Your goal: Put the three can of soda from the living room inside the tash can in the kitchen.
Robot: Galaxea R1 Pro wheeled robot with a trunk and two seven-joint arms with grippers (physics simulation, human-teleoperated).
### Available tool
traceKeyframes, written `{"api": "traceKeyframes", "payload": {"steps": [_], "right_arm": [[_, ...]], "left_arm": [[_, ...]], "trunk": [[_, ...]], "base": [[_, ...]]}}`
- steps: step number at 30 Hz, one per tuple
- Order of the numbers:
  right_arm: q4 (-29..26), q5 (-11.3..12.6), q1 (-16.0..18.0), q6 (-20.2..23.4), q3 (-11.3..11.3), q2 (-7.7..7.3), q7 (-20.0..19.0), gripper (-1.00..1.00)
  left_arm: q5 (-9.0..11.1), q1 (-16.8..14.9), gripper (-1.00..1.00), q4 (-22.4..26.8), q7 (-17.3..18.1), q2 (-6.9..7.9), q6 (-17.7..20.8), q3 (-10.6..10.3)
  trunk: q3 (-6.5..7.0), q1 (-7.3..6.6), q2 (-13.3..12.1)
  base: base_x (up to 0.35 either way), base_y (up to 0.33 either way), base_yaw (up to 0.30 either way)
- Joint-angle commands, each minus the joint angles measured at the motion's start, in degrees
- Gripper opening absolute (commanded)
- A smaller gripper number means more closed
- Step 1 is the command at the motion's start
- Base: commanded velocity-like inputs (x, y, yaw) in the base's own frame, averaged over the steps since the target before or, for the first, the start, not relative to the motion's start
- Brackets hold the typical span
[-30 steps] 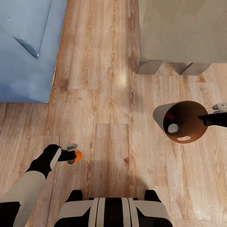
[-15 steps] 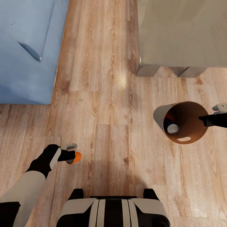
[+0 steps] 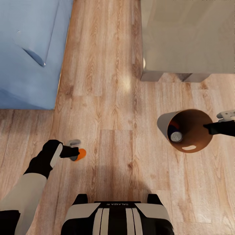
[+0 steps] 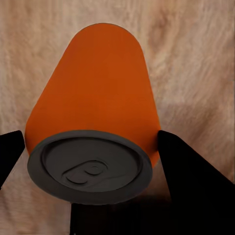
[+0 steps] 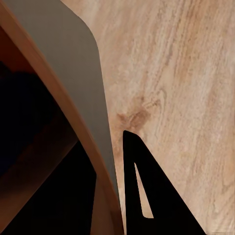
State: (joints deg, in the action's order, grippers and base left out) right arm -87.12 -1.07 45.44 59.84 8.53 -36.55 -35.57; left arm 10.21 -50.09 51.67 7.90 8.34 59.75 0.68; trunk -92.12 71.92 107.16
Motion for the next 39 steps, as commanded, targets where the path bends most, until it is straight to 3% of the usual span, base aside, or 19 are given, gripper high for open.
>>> {"api": "traceKeyframes", "payload": {"steps": [1, 4, 8, 10, 12, 15, 17, 21, 24, 25, 30, 32, 36, 39], "right_arm": [[-0.1, 1.0, -0.1, 0.2, -0.1, 0.24, -0.1, -1.00], [-0.2, 1.3, -0.3, 0.2, 0.1, 1.41, -0.1, -1.00], [-0.4, 1.7, -0.3, 0.2, 0.2, 3.38, -1.5, -1.00], [-0.5, 1.7, -0.3, 0.2, 0.4, 5.00, -2.8, -1.00], [-0.5, 1.7, -0.3, 0.2, 0.4, 6.94, -3.7, -1.00], [-0.5, 1.2, -0.4, 0.2, 0.4, 9.61, -4.1, -1.00], [-0.5, 1.1, -0.4, 0.2, 0.4, 10.36, -4.2, -1.00], [-0.4, 1.0, -0.4, 0.2, 0.4, 10.89, -4.2, -1.00], [-0.4, 1.0, -0.4, 0.2, 0.6, 11.00, -4.2, -1.00], [-0.4, 1.1, -0.4, 0.2, 0.6, 11.06, -4.2, -1.00], [-0.2, 1.5, -0.4, 0.2, 0.6, 11.90, -4.3, -1.00], [-0.4, 1.4, -0.4, 0.2, 0.7, 13.40, -4.2, -1.00], [-0.3, 1.0, -0.4, 0.2, 0.6, 14.11, -3.9, -1.00], [-0.3, 1.0, -0.4, 0.2, 0.4, 14.22, -3.7, -1.00]], "left_arm": [[0.0, -0.1, -1.00, 1.8, 0.1, -0.03, 0.2, 0.0], [2.3, -0.2, -1.00, 3.7, 0.3, 0.07, 0.2, -0.1], [10.4, -0.6, -1.00, 4.8, 1.8, 1.19, 0.2, -0.5], [12.7, -1.0, -1.00, 4.9, 4.1, 2.38, 0.2, -0.6], [14.2, -1.3, -1.00, 5.0, 9.2, 4.28, 0.2, -0.6], [14.9, -1.7, -1.00, 4.9, 18.3, 8.22, 0.2, -0.6], [15.0, -2.1, -1.00, 4.7, 22.2, 9.56, 0.2, -0.6], [15.0, -2.4, -1.00, 4.9, 27.0, 10.89, 0.2, -0.6], [15.1, -2.5, -1.00, 4.9, 31.2, 12.77, 0.2, -0.6], [15.1, -2.5, -1.00, 4.8, 34.8, 13.57, 0.2, -0.6], [15.0, -2.6, -1.00, 4.5, 44.1, 14.64, 0.2, -0.5], [15.0, -2.9, -1.00, 4.9, 51.4, 15.56, 0.2, -0.5], [14.9, -3.1, -1.00, 4.9, 59.9, 16.37, 0.2, -0.5], [15.1, -3.1, -1.00, 5.2, 62.0, 16.23, 0.2, -0.3]], "trunk": [[0.19, -0.23, -0.4], [0.73, -0.89, -1.6], [1.44, -1.76, -3.2], [1.80, -2.20, -4.0], [2.16, -2.64, -4.8], [2.70, -3.30, -6.0], [3.06, -3.74, -6.8], [3.78, -4.62, -8.4], [4.32, -5.28, -9.6], [4.50, -5.50, -10.0], [5.39, -6.60, -12.0], [5.75, -7.04, -12.8], [6.47, -7.91, -14.5], [7.01, -8.57, -15.7]], "base": [[0.000, 0.000, 0.000], [0.000, 0.000, 0.000], [0.000, 0.000, 0.000], [0.000, 0.000, 0.000], [0.000, 0.000, 0.000], [0.000, 0.000, 0.000], [0.000, 0.000, 0.000], [0.000, 0.000, 0.000], [0.000, 0.000, 0.000], [0.000, 0.000, 0.000], [0.000, 0.000, 0.000], [0.000, 0.000, 0.000], [0.000, 0.000, 0.000], [0.000, 0.000, 0.000]]}}
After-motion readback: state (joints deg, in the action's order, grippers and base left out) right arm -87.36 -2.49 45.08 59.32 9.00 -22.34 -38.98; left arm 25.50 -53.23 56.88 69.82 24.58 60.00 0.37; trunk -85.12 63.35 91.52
